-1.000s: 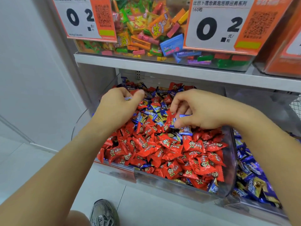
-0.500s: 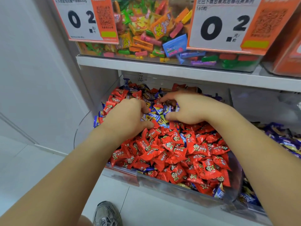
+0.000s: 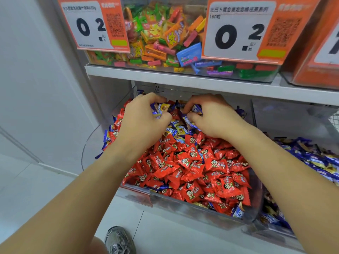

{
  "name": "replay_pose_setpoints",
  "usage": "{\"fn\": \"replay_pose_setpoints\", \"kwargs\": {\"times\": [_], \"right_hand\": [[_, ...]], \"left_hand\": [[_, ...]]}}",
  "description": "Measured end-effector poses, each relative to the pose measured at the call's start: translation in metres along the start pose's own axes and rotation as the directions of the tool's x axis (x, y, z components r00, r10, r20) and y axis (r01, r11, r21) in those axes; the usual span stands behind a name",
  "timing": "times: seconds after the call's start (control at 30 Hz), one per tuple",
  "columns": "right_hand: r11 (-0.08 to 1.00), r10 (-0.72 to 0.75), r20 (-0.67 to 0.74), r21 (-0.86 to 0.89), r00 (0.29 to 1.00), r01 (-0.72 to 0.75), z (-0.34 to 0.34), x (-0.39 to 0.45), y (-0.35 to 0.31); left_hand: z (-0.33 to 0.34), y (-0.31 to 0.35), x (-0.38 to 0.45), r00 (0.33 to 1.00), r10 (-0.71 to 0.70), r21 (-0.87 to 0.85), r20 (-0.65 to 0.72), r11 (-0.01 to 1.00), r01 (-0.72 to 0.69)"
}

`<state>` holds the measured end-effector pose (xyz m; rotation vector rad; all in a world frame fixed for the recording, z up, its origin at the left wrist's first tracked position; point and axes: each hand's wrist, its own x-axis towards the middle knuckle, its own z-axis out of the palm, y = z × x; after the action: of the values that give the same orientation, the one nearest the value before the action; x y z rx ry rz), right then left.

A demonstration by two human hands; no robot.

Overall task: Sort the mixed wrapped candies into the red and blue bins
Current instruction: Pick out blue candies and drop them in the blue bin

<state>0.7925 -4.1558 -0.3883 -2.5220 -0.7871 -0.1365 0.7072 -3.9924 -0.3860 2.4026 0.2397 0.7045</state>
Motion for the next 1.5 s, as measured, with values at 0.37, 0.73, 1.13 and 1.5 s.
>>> {"fn": "replay_pose_setpoints", "kwargs": {"times": [0.37, 0.73, 1.13, 1.5], "right_hand": [[0.765, 0.226, -0.086, 0.632, 0.97, -0.123, -0.002, -0.047, -0.008], [0.819, 0.22, -0.075, 0.557, 0.973, -0.142, -0.061, -0.142, 0.034], [0.73, 0.567, -0.292, 0.611, 0.771, -0.306, -0.096, -0.195, 0.115], [0.868, 0.407, -0.281, 0.415, 0.869, -0.273, -0.09, -0.179, 0.11]], "left_hand": [[0.019, 0.038, -0.021, 0.826, -0.312, -0.57, 0.469, 0.608, 0.553], [0.017, 0.08, -0.05, 0.819, 0.103, -0.484, 0.565, 0.845, 0.228], [0.101, 0.178, -0.057, 0.736, 0.376, -0.347, 0.562, 0.916, -0.203], [0.043, 0.076, -0.056, 0.804, 0.406, -0.05, 0.435, 0.902, -0.429]]}}
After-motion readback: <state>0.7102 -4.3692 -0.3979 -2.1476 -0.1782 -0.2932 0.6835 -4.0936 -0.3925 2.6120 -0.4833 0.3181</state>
